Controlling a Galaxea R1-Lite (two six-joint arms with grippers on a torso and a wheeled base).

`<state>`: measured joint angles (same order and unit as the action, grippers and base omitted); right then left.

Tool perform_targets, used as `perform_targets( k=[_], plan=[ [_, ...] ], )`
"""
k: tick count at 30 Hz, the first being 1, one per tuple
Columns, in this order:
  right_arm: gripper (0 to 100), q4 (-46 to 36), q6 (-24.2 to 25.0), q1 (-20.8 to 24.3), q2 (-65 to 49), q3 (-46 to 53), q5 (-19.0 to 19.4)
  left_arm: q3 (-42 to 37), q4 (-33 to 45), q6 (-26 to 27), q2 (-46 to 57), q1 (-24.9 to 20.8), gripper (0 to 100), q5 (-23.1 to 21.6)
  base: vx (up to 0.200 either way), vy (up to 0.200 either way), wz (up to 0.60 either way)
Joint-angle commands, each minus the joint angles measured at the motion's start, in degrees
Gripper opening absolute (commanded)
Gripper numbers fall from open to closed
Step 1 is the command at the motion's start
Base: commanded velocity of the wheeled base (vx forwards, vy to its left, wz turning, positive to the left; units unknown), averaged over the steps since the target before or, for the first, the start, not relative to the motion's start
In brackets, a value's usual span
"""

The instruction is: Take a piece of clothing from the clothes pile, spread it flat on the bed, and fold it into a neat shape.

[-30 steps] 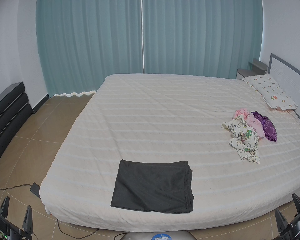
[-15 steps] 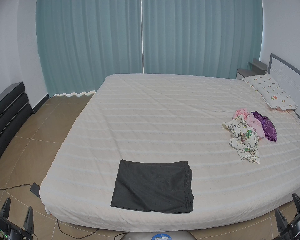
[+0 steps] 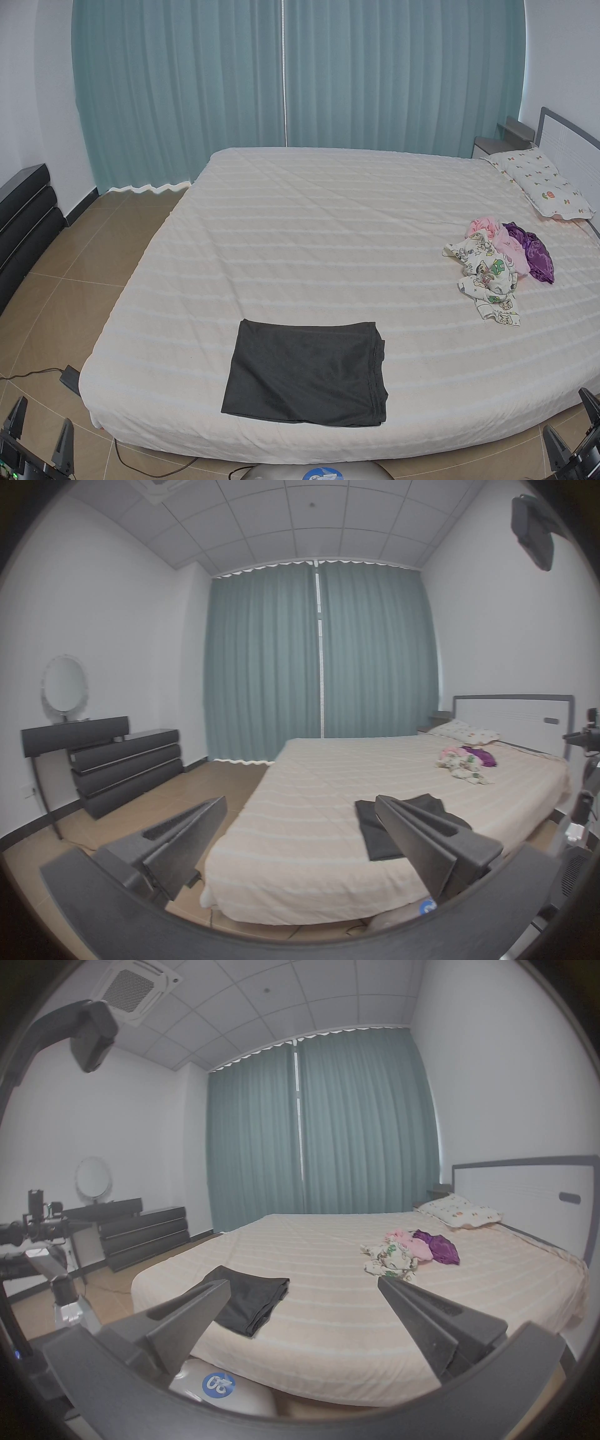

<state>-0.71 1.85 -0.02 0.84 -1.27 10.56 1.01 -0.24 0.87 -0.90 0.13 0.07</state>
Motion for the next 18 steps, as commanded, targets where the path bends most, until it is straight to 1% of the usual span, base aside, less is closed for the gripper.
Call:
perform_targets(
  k=[1,2,3,5,8,9,10,11,12,13,14,15,16,17,18],
  plan=[
    [100,-1.14,-1.06,0.02,-0.58,-0.58,-6.78,-0.84,0.6,-0.43,0.46,0.04,100,-0.42,0.0,0.0,0.0],
    [100,-1.14,-1.85,0.02,-0.58,-0.58,-6.95,-0.84,0.68,-0.43,0.46,-0.05,100,-0.42,0.0,0.0,0.0],
    [100,-0.96,-3.0,0.02,-0.49,-0.49,-6.07,-0.84,0.6,-0.34,0.46,0.04,100,-0.42,0.0,0.0,0.0],
    [100,-0.87,-3.79,0.02,-0.58,-0.4,-5.55,-0.84,0.6,-0.25,0.46,0.04,100,-0.42,0.0,0.0,0.0],
    [100,-0.79,-4.14,0.02,-0.49,-0.58,-9.33,-0.84,0.6,-0.34,0.46,0.04,100,-0.42,0.0,0.0,0.0],
    [100,-0.61,-5.46,0.02,-0.58,-0.49,-10.64,-0.84,0.6,-0.34,0.46,0.04,100,-0.42,0.0,0.0,0.0],
    [100,-0.52,-6.86,0.11,-0.58,-0.4,-10.56,-0.84,0.6,-0.34,0.46,-0.05,100,-0.42,0.0,0.0,0.0],
    [100,-0.44,-7.21,0.29,-0.58,-0.4,-10.29,-0.84,0.6,-0.34,0.46,-0.05,100,-0.42,0.0,0.0,0.0],
    [100,-0.08,-7.3,0.29,-0.58,-0.14,-7.92,-0.84,0.6,-0.34,0.46,0.04,100,-0.42,0.0,0.0,0.0],
    [100,0.09,-5.54,0.11,-0.58,-0.05,-4.76,-0.84,0.6,-0.34,0.46,-0.05,100,-0.42,0.0,0.0,0.0],
    [100,-0.08,-3.52,0.11,-0.49,-0.05,-3.44,-0.84,0.6,-0.25,0.46,0.04,100,-0.42,0.0,0.0,0.0],
    [100,-0.44,-2.2,0.02,-0.58,-0.23,-3.61,-0.84,0.6,-0.25,0.46,-0.05,100,-0.42,0.0,0.0,0.0],
    [100,-0.7,-2.12,0.02,-0.58,-0.31,-4.49,-0.84,0.6,-0.25,0.46,0.04,100,-0.42,0.0,0.0,0.0],
    [100,-0.96,-2.03,0.02,-0.49,-0.31,-6.34,-0.84,0.6,-0.34,0.46,-0.05,100,-0.42,0.0,0.0,0.0],
    [100,-0.96,-2.03,0.02,-0.49,-0.31,-6.34,-0.84,0.6,-0.34,0.46,-0.05,100,-0.42,0.0,0.0,0.0]
  ],
)
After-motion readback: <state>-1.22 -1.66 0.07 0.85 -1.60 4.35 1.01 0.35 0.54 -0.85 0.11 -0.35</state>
